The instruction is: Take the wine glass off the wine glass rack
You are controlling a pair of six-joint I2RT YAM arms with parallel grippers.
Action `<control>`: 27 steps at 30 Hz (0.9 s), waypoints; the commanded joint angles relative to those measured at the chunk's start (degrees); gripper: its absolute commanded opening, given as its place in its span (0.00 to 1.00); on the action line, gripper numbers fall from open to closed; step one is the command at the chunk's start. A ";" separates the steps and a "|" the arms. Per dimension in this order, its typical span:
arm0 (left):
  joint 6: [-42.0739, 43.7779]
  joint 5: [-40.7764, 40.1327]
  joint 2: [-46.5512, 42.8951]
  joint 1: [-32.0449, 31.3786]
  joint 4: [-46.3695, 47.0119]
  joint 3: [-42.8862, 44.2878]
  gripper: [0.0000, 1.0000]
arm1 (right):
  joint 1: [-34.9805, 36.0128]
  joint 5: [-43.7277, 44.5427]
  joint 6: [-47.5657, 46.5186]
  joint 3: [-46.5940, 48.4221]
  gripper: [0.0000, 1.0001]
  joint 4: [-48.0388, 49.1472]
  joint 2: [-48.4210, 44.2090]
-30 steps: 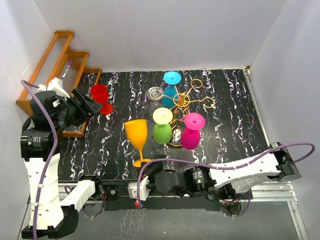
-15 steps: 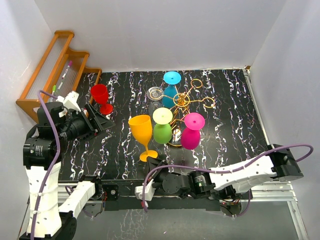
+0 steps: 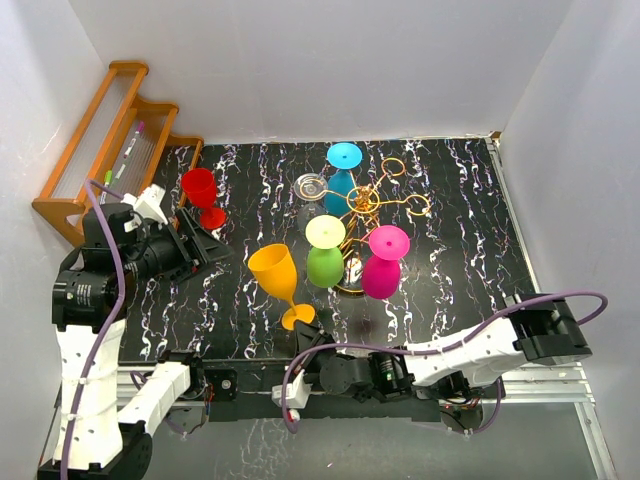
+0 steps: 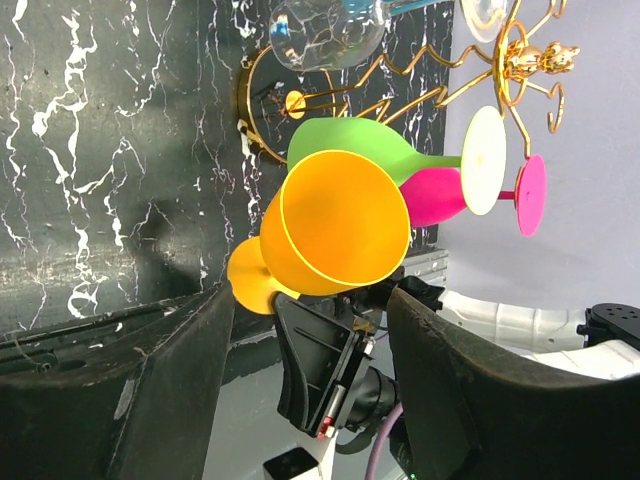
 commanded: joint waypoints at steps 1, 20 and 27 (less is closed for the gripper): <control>0.12 1.18 -0.86 -0.40 -1.12 -1.85 0.61 | 19.29 1.70 -3.97 -0.54 0.08 8.28 0.91; -0.40 2.51 -3.65 -0.56 0.17 -9.98 0.62 | 21.49 3.54 -13.12 -1.54 0.08 18.64 6.67; -0.91 2.79 -4.60 -0.69 1.24 -12.55 0.62 | 22.01 3.62 -18.10 -1.73 0.08 24.47 8.74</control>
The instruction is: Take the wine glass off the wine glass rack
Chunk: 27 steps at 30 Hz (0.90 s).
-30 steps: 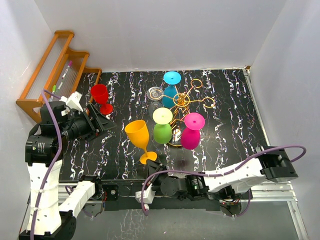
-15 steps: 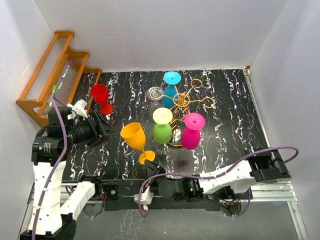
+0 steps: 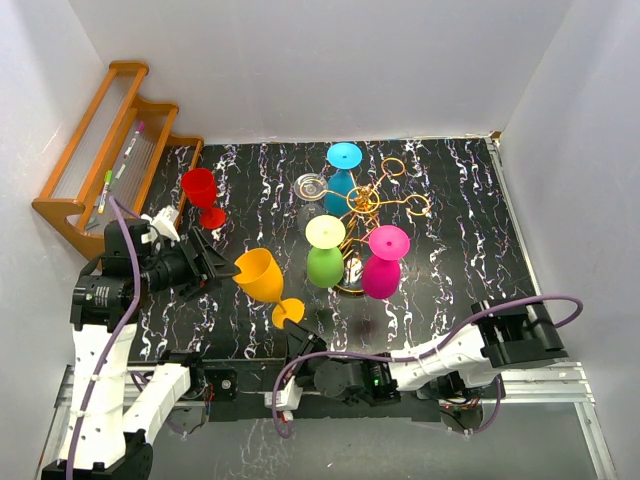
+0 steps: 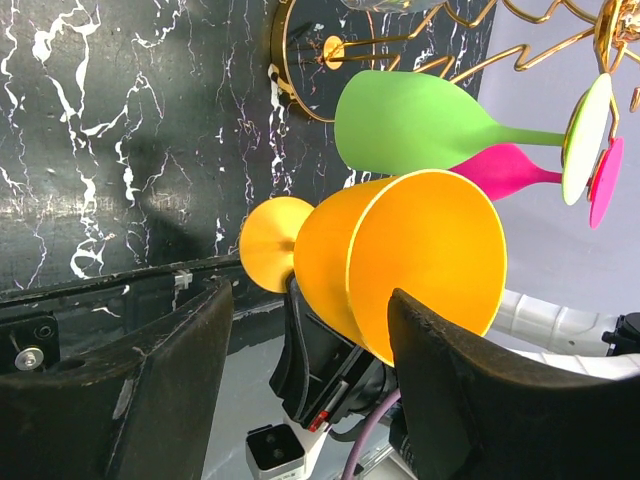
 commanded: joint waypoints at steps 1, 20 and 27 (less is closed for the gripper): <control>-0.68 1.42 -0.89 -0.32 0.74 -0.95 0.62 | 22.03 0.94 -3.94 -0.07 0.08 9.01 0.59; 0.00 1.00 -2.30 -0.32 1.72 -5.30 0.00 | 22.75 0.58 -10.44 -1.15 0.12 18.82 3.01; 2.08 -8.56 -0.16 -0.32 -1.89 2.17 0.00 | 22.76 2.73 -3.92 -0.74 0.59 11.80 2.47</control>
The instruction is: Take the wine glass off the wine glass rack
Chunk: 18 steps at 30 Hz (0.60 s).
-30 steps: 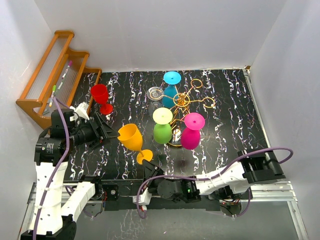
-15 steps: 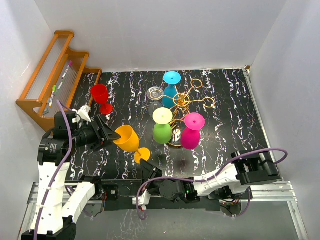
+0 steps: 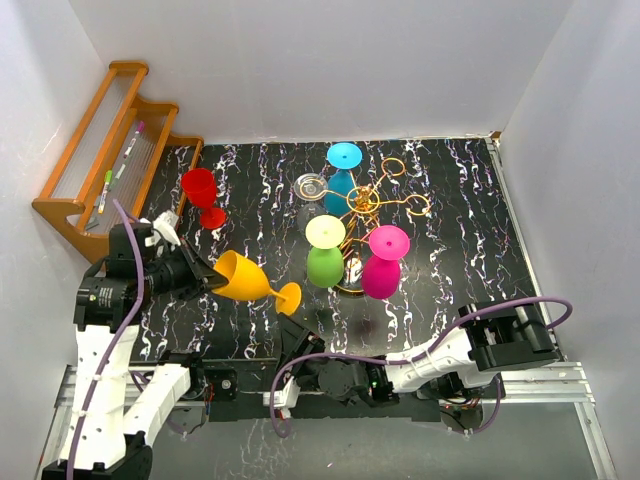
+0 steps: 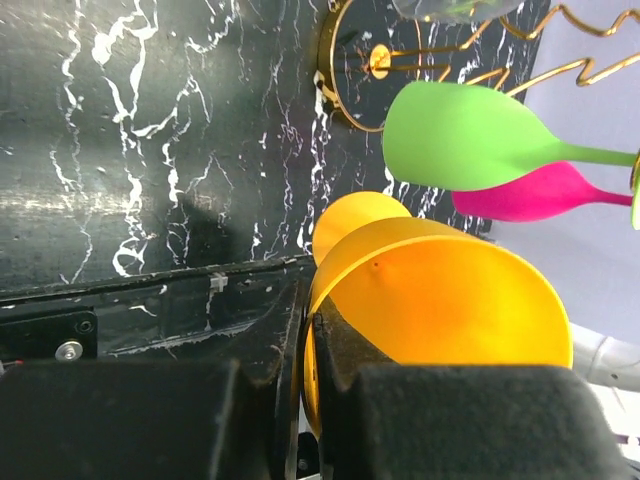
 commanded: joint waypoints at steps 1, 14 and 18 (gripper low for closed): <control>1.18 -6.97 1.87 -0.22 -2.47 7.80 0.00 | 22.70 0.61 6.35 1.38 0.60 -2.82 -1.14; 8.35 -27.97 18.98 -0.41 6.68 20.15 0.00 | 23.24 0.13 20.90 8.03 0.61 -20.70 -1.35; 10.91 -31.69 28.07 -0.43 12.41 22.42 0.00 | 23.22 0.85 20.41 7.90 0.61 -20.96 -1.42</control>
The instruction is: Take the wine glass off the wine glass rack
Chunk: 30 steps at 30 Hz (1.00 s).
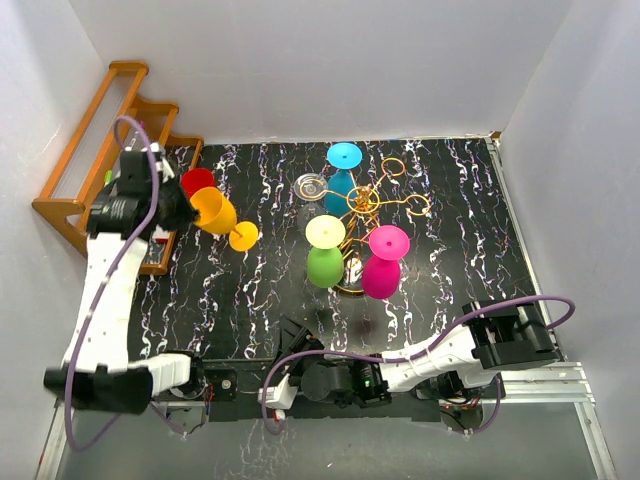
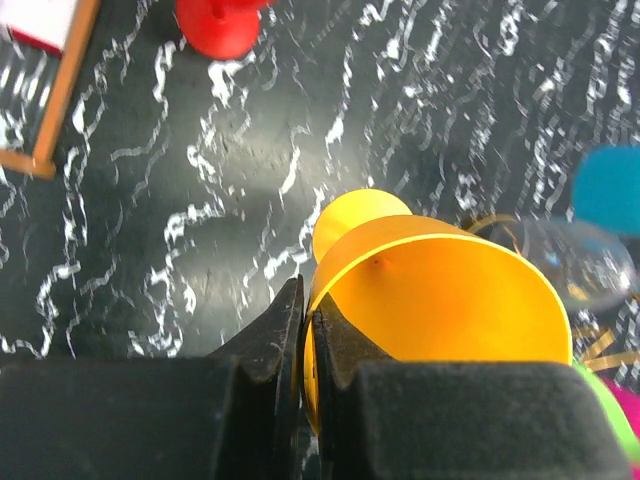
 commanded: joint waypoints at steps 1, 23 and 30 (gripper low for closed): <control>4.20 -6.95 9.99 -0.21 8.39 3.76 0.00 | 23.18 1.01 2.33 2.14 0.61 -0.82 -1.39; 9.46 -17.19 43.25 -5.21 10.81 26.53 0.00 | 22.15 1.17 2.76 2.20 0.61 -0.53 -1.71; 9.60 -17.73 46.49 -5.21 10.41 28.49 0.00 | 21.80 0.95 2.84 1.96 0.61 -0.54 -2.10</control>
